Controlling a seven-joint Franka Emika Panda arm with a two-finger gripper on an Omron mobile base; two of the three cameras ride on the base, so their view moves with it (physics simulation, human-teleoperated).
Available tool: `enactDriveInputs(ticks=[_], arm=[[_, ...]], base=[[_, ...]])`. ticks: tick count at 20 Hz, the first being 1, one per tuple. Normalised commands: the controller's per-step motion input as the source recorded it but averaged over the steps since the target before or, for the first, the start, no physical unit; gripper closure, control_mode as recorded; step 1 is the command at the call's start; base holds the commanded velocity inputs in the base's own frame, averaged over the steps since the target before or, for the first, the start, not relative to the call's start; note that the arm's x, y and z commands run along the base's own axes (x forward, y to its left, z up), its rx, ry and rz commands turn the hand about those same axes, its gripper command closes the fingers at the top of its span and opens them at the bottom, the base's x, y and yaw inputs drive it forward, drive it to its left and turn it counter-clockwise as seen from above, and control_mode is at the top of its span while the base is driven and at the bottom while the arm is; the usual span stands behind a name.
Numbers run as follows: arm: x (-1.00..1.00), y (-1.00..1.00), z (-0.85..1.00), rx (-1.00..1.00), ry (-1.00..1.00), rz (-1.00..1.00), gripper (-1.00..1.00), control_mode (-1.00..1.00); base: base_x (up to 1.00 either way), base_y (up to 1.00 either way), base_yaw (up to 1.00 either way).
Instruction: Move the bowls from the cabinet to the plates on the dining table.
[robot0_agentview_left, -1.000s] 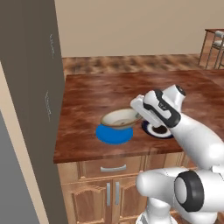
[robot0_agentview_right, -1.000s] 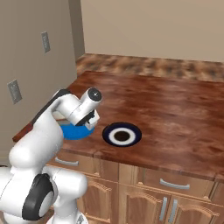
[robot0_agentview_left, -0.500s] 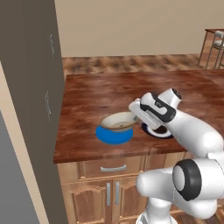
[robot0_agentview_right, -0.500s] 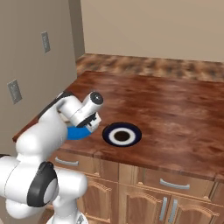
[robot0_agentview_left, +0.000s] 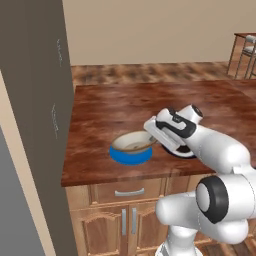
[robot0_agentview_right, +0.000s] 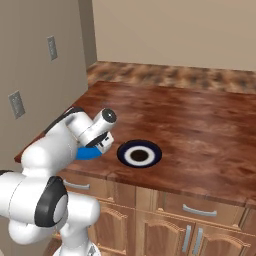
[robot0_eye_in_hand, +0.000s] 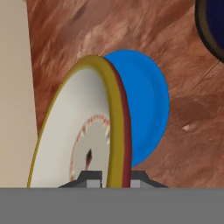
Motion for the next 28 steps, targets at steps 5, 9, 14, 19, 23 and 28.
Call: enactDriveInputs(ticks=[5,9,14,19,23,28], arm=[[0.04,0.04,-0.21,0.00,0.00,0.02,1.00,-1.00],[0.13,0.00,-0.10,0.00,0.00,0.00,1.00,-1.00],[0.13,0.00,-0.07,0.00,0.00,0.00,1.00,-1.00],[0.11,0.00,-0.02,0.00,0.00,0.00,1.00,-1.00],[0.08,0.00,-0.14,0.00,0.00,0.00,1.00,-1.00],[0.07,0.02,-0.20,0.00,0.00,0.00,1.00,-1.00]], base=[[0.00,0.00,0.00],[0.00,0.00,0.00],[0.00,0.00,0.00],[0.00,0.00,0.00],[0.00,0.00,0.00],[0.00,0.00,0.00]])
